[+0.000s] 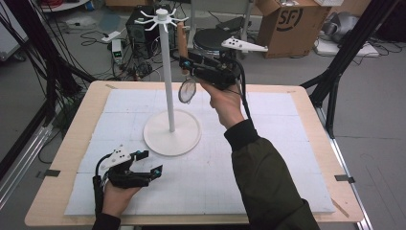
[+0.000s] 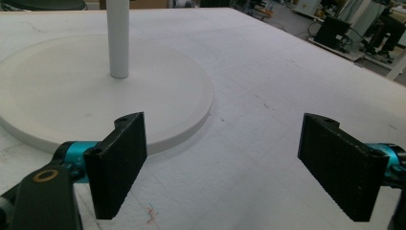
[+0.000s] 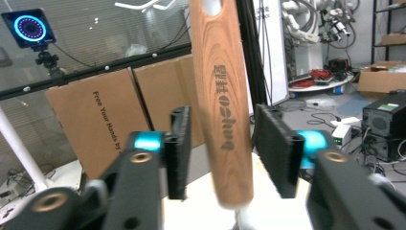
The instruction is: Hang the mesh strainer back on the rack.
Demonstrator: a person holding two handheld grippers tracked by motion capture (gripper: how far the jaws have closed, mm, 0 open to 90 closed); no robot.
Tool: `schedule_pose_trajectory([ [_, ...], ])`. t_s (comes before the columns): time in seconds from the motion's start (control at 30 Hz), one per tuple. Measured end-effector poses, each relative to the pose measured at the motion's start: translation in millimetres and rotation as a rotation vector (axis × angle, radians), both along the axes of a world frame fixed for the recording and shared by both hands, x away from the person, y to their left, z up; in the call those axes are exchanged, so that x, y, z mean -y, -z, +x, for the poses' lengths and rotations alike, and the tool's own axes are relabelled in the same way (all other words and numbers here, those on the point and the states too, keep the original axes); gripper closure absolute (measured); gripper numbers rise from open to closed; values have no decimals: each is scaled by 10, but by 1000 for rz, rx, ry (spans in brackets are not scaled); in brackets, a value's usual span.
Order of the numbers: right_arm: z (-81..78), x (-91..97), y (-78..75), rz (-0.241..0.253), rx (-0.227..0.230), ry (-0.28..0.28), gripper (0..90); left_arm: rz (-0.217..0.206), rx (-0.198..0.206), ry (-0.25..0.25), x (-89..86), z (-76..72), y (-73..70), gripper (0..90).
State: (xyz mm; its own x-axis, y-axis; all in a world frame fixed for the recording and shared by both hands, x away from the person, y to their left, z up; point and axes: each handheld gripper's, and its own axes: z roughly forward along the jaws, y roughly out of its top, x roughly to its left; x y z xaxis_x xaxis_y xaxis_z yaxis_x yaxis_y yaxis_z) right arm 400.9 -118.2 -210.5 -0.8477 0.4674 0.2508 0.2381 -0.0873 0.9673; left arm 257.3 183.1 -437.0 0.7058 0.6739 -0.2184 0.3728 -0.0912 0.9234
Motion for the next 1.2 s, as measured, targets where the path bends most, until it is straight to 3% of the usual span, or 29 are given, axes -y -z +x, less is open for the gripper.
schedule_pose_trajectory([
  [0.1,-6,43,7,-17,-5,50,393,-4,2,-3,-8,2,-2,177],
  [0.23,-59,168,54,-23,-10,91,306,-5,2,-6,-8,-7,-5,175],
  [0.4,-115,356,100,-7,-31,128,251,3,7,-2,19,-11,-13,174],
  [0.6,-225,587,214,-7,-36,118,192,11,6,3,58,-24,-18,174],
  [0.9,-424,840,396,-8,-36,137,190,30,20,0,93,-42,-31,174],
  [1.2,-508,1004,615,-9,-74,138,190,39,23,1,124,-53,-33,174],
])
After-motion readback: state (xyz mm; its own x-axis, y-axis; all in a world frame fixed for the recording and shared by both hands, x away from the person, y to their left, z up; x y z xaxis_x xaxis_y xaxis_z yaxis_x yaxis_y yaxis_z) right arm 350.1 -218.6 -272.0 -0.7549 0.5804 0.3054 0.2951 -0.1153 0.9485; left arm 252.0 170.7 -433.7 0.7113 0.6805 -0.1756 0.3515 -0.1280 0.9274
